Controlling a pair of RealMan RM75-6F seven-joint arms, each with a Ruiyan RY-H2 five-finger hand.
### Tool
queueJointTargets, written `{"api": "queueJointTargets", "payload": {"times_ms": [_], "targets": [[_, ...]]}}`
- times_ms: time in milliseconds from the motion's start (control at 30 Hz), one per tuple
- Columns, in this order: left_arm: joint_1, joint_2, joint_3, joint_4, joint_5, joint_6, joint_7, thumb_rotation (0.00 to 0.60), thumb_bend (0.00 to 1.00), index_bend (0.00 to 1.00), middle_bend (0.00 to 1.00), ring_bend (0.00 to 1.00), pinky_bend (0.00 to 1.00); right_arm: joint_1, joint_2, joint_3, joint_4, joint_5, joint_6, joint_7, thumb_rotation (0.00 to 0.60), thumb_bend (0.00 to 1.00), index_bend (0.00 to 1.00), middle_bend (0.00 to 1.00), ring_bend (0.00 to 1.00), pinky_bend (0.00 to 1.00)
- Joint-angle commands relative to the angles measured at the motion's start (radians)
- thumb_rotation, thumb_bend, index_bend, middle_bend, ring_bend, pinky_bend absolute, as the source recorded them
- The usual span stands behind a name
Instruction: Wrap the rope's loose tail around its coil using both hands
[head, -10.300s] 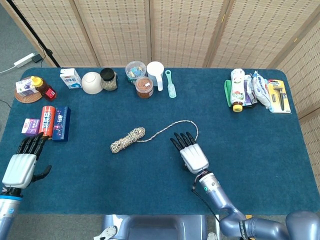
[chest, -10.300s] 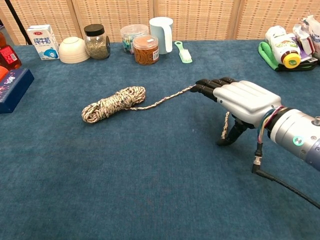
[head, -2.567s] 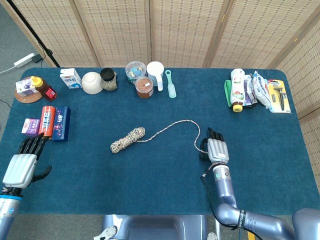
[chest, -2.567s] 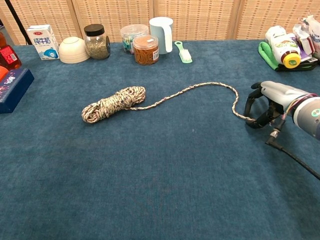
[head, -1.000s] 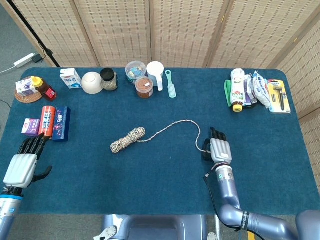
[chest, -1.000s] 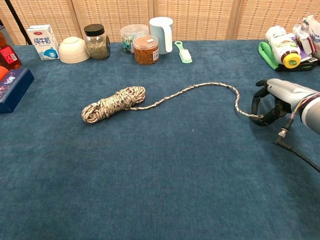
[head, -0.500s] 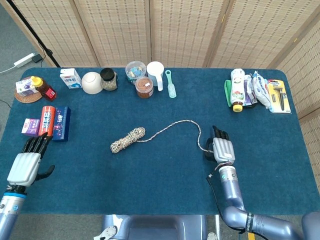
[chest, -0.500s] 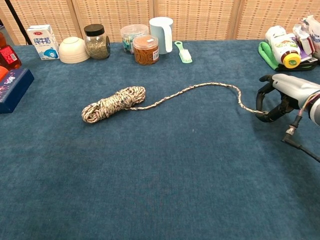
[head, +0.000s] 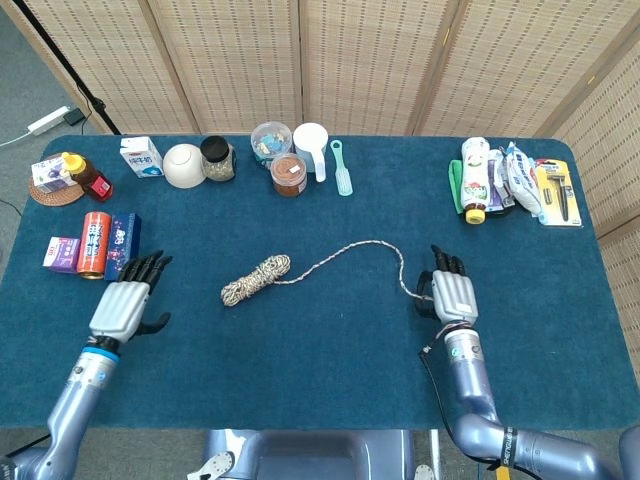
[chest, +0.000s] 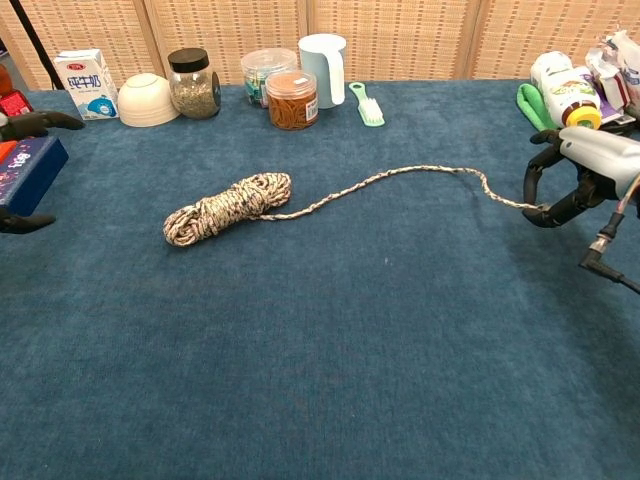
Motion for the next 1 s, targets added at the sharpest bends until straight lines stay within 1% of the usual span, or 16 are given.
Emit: {"api": "queueJointTargets", "payload": {"times_ms": [33,167,300,533,700,800,1000], "targets": [[-0.053,-0.077,-0.030,0.023,-0.051,-0.031,0.037,0.600,0.28,0.00,0.00,0.00,0.02,0.000,0.003,0.003,-0.003,0.003,0.000,0.002,0.600,0.48,0.60,0.00,0.00,0.00],[-0.089,-0.155,-0.051,0.052,-0.096,-0.033,0.057,0.600,0.28,0.00,0.00,0.00,0.02,0.002,0.004,0.005,-0.005,0.006,0.001,0.000,0.600,0.48,0.61,0.00,0.00,0.00],[-0.128,-0.220,-0.077,0.090,-0.113,-0.026,0.079,0.600,0.27,0.00,0.00,0.00,0.02,0.002,0.007,0.007,-0.009,0.008,0.001,0.000,0.600,0.48,0.61,0.00,0.00,0.00],[-0.206,-0.336,-0.107,0.148,-0.223,-0.036,0.173,0.600,0.27,0.00,0.00,0.00,0.02,0.004,0.018,0.014,-0.011,0.009,0.002,0.005,0.600,0.48,0.61,0.00,0.00,0.00],[-0.240,-0.411,-0.113,0.192,-0.280,-0.006,0.234,0.600,0.27,0.00,0.00,0.00,0.02,0.004,0.027,0.020,-0.010,0.014,-0.003,0.015,0.600,0.48,0.61,0.00,0.00,0.00],[-0.250,-0.441,-0.113,0.210,-0.304,0.011,0.259,0.600,0.27,0.00,0.00,0.00,0.02,0.004,0.032,0.023,-0.010,0.015,-0.005,0.020,0.600,0.48,0.61,0.00,0.00,0.00],[-0.261,-0.467,-0.108,0.248,-0.321,0.041,0.291,0.600,0.27,0.00,0.00,0.00,0.02,0.004,0.040,0.026,-0.013,0.015,-0.008,0.029,0.600,0.48,0.61,0.00,0.00,0.00]]}}
